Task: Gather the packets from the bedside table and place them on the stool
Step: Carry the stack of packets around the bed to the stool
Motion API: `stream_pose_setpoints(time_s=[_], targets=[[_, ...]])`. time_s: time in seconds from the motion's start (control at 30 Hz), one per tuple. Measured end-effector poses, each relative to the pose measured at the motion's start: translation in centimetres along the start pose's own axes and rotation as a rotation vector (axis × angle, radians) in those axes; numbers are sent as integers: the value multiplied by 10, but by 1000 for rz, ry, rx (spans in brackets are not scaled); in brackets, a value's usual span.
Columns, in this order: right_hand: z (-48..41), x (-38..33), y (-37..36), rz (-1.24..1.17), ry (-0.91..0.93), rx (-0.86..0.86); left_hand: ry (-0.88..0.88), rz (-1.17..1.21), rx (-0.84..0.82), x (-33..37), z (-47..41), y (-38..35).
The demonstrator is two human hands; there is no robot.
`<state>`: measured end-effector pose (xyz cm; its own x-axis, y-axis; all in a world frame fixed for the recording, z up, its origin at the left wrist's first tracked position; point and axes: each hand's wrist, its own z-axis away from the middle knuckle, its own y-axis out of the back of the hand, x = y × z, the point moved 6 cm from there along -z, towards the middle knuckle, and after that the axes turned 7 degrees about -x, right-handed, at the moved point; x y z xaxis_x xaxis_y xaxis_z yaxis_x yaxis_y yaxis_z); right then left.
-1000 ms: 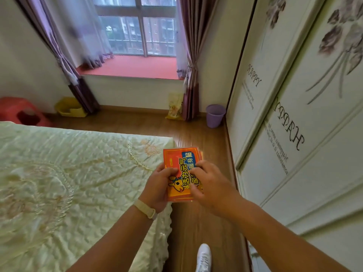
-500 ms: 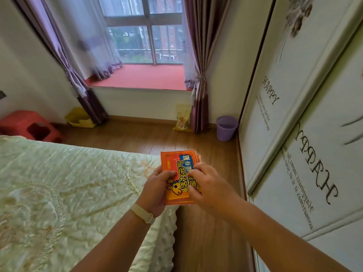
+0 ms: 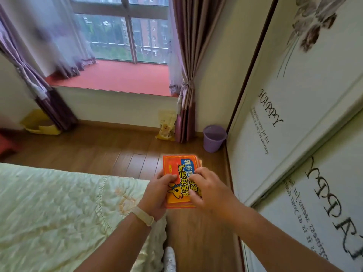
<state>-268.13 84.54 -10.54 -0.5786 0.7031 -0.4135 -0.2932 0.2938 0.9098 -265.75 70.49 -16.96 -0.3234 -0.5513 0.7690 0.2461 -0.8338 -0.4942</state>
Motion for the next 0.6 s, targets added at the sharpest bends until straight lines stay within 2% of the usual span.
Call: stream_pose_setpoints(time_s=[0.17,0.3,0.6], targets=[[-93,3,31,40,20,18,-10,13,-40,63,-76,12],[-134,9,50,26,4,68,-45,-18,-88,104,-118,8],[-223,60,76,19,16,6,-37,-34,-55,146,-207,-1]])
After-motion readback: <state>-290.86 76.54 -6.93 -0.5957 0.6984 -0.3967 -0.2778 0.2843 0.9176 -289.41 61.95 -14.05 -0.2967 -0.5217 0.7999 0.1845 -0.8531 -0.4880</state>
